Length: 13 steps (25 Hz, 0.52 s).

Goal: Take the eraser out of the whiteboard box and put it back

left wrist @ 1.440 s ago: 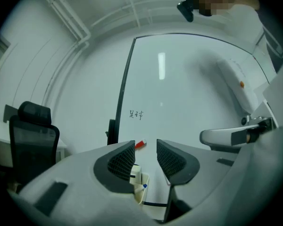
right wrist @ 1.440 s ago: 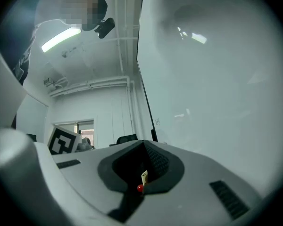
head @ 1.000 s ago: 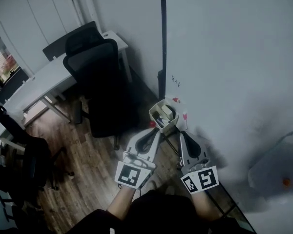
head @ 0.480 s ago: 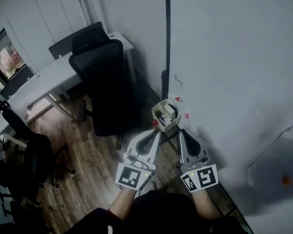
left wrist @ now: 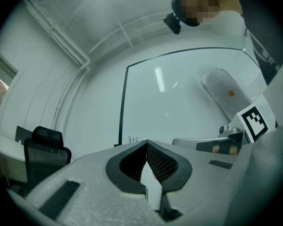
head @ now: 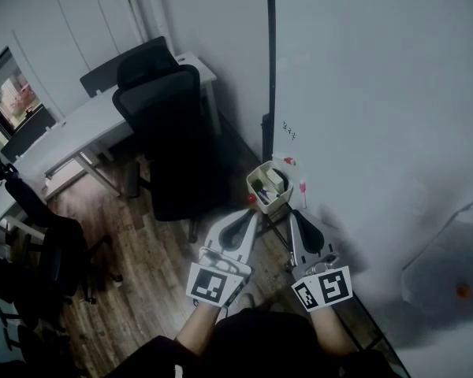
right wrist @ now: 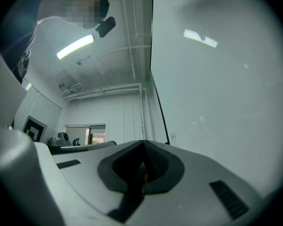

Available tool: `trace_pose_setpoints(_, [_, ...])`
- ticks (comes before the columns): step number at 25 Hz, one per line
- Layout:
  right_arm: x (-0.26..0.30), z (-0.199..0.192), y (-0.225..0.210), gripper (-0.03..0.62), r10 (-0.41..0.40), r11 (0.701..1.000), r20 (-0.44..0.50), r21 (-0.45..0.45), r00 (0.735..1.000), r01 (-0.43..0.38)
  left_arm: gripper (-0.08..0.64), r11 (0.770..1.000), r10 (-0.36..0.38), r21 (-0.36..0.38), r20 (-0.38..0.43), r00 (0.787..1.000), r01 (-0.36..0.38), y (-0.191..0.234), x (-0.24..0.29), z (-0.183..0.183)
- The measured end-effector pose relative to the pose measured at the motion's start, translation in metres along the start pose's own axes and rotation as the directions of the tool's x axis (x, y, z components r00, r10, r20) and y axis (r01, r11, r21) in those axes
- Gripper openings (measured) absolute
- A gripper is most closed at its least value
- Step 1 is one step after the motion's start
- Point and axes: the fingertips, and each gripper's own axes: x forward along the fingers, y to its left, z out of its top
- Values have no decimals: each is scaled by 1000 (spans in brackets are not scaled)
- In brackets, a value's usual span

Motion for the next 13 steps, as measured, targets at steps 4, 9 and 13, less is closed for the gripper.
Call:
trace_pose_setpoints(4, [0, -2, 0, 2, -3, 1000, -3, 1, 1000, 3, 5, 1000, 2, -7, -1, 1000, -2, 2, 0, -1])
trace_pose_setpoints(9, [-1, -3, 0, 2, -10, 1000, -7, -2, 1000, 10, 5, 1000, 2, -12, 3, 1000, -2, 4, -1, -2])
trace_pose_setpoints(13, [-2, -3, 0, 2, -15, 1000, -6, -2, 1000, 15, 5, 1000, 2, -17, 4, 1000, -2, 5, -2, -2])
